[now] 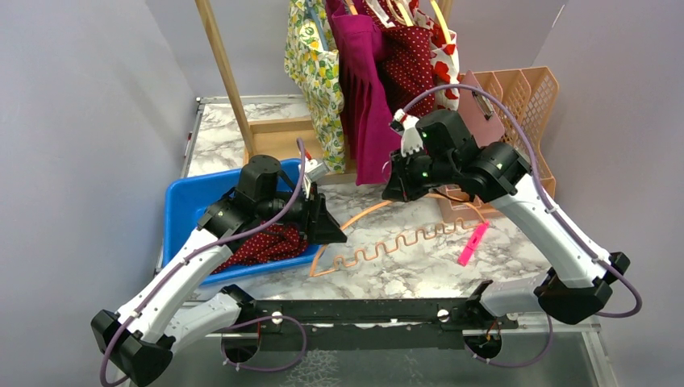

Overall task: Remove the skirt from the hanger
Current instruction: Place the hanger at the clothesline.

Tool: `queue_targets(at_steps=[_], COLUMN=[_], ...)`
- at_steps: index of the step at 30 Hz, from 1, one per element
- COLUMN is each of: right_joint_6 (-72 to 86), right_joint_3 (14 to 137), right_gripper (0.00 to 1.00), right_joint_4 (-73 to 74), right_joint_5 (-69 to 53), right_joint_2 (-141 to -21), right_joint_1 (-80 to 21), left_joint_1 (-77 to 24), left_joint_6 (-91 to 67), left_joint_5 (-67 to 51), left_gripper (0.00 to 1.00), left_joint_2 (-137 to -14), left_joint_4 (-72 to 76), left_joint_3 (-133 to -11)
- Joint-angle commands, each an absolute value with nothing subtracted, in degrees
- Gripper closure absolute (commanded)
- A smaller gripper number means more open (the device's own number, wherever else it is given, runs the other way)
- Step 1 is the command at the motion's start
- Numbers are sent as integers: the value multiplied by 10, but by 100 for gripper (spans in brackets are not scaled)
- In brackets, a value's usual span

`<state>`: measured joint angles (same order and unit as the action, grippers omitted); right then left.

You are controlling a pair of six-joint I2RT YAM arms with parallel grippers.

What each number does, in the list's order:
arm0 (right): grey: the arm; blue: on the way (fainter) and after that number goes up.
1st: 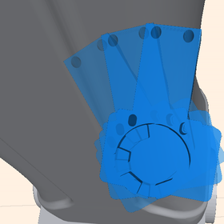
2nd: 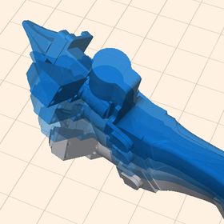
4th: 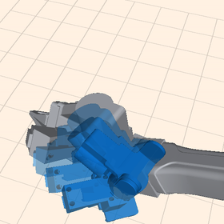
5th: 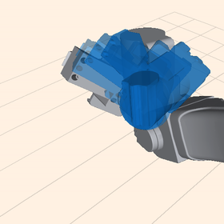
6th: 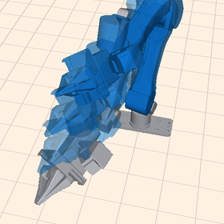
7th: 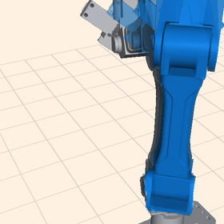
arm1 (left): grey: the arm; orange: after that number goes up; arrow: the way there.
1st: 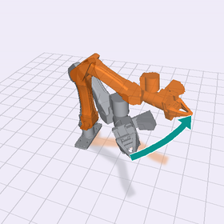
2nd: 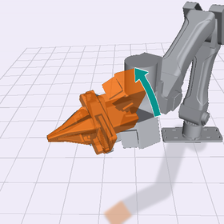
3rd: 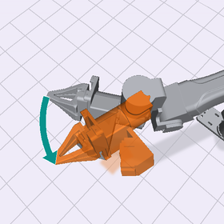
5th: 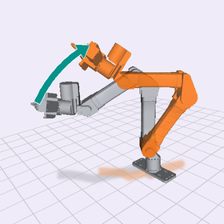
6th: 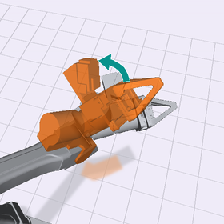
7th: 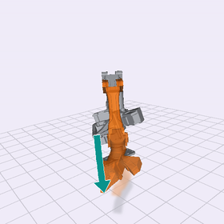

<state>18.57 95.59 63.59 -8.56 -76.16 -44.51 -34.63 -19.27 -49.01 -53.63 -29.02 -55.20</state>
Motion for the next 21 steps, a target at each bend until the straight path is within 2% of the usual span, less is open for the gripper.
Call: queue_targets(at_steps=[1, 5, 9, 10, 14, 15, 16, 21], right_joint_6=[172, 172, 172, 173, 177, 180, 182, 190], right_joint_3=[957, 966, 965, 965, 966, 967, 968, 970], right_gripper=[99, 99, 99, 99, 99, 98, 90, 32], right_joint_4=[593, 583, 581, 581, 575, 576, 580, 595], right_joint_5=[-174, -211, -228, -228, -241, -242, -239, -194], right_joint_2=[-765, -785, -802, -803, -806, -807, -808, -804], right_joint_1=[-443, -443, -443, -443, -443, -443, -443, -443], left_joint_1=[-350, -352, -353, -353, -353, -353, -353, -353], left_joint_6=[-205, -206, -209, -211, -218, -222, -227, -238], left_joint_5=[-536, -536, -525, -520, -469, -452, -431, -374], left_gripper=[43, 46, 57, 62, 97, 100, 100, 100], left_joint_2=[-538, -544, -542, -540, -525, -515, -505, -469], left_joint_4=[-241, -239, -235, -237, -262, -274, -290, -394], left_joint_3=[-545, -545, -549, -549, -551, -554, -557, -563])
